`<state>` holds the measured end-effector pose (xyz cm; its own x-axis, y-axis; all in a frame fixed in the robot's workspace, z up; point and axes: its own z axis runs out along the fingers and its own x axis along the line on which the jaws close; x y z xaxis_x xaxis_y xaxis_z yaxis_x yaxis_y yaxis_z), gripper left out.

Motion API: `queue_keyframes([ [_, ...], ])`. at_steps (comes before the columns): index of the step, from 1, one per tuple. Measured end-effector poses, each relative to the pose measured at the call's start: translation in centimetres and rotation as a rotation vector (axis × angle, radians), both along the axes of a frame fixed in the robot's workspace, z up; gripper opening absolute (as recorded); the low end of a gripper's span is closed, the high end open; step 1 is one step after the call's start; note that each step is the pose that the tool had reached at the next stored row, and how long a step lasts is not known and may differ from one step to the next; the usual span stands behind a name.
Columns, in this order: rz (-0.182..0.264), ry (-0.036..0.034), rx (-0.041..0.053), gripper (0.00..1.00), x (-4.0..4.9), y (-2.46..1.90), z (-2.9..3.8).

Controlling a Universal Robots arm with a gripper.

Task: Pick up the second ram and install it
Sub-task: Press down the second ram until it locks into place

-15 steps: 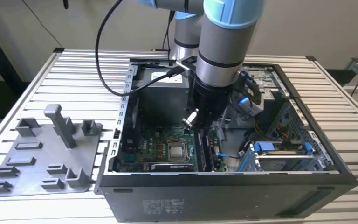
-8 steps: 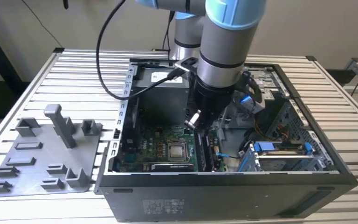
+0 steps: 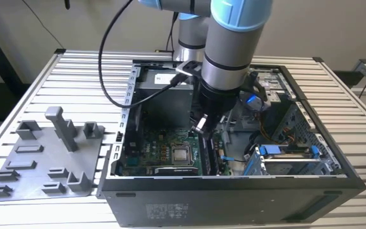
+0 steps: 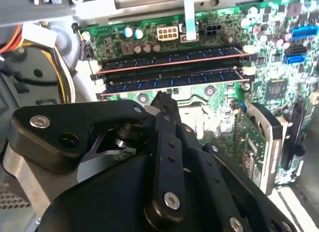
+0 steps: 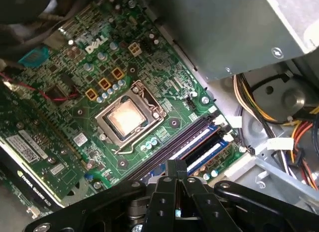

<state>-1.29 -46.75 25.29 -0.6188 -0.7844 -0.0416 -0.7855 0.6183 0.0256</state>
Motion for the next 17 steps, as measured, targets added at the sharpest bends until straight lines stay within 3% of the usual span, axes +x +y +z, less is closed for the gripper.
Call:
queue_keyframes([
  [4,0.072,-0.0008,0.0000,0.11,0.00,0.00,-0.01],
  [11,0.201,-0.0160,-0.0003,0.11,0.01,0.00,-0.02],
  [17,0.309,-0.0183,0.0000,0.11,0.00,-0.01,-0.05],
])
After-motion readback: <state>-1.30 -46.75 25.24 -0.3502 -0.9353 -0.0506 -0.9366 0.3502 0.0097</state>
